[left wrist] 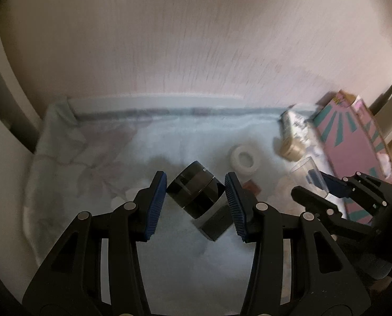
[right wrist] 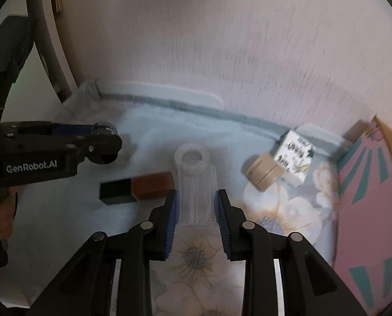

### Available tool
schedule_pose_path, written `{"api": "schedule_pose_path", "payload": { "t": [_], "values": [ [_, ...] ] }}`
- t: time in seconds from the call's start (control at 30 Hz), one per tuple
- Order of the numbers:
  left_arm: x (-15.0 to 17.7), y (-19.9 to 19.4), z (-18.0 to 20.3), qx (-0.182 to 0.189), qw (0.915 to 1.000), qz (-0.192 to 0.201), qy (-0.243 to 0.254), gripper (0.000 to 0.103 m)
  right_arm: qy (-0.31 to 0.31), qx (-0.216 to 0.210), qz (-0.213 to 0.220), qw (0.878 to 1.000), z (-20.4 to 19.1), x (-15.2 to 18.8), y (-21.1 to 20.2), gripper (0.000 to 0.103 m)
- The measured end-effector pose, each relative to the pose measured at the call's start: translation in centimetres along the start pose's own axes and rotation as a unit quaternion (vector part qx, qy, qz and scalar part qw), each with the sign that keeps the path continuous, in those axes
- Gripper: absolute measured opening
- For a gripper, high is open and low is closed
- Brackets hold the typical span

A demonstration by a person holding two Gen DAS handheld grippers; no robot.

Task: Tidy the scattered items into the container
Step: 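Grasp the black bottle cap with left tool while right grasps clear plastic cup, then carry the cap and cup into the cardboard box and release both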

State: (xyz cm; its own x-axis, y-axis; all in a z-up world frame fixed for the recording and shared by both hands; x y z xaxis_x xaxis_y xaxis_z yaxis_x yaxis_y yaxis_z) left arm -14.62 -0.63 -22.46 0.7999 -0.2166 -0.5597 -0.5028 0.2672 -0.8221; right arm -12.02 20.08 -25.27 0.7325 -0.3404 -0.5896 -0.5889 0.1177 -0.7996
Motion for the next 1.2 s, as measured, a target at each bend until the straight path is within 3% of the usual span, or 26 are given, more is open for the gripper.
{"api": "schedule_pose_path", "payload": {
  "t": [0.23,0.57,0.87,1.2],
  "values": [
    [-2.6,-4.6,3.0,0.011,0.9995,0.021,0.021,0.042,0.020,-0.007,0.042,0.999,0.9,-2.7,-6.1,0.027],
    [-5.3,-9.2,12.6,0.058,0.9944,0.055,0.069,0.042,0.073,0.019,0.082,0.994,8.5,-3.0,-15.4,0.027],
    [-5.5,-8.0,23.7,0.113,0.9852,0.041,0.122,0.042,0.104,0.066,0.077,0.989,16.0,1.1,-19.9,0.027],
    [-3.1,-4.0,33.5,0.140,0.9761,-0.003,0.166,0.042,0.125,0.075,0.051,0.988,21.6,6.1,-21.0,0.027]
  ]
}}
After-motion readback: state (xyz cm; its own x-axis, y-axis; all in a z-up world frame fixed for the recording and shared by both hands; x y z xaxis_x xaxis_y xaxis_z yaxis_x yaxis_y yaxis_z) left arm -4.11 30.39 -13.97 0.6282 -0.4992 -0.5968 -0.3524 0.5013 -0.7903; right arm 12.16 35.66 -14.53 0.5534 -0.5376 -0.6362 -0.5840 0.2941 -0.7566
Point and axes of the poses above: each gripper's, at about its wrist camera, not at the fingertips, and y roughly the way its jaws point, z to its right, x to its underside, the point moved 5 cm from there along y, roughly the way its jaws point, and after that the axes turned 8 degrees about y, right-handed, at the moved point
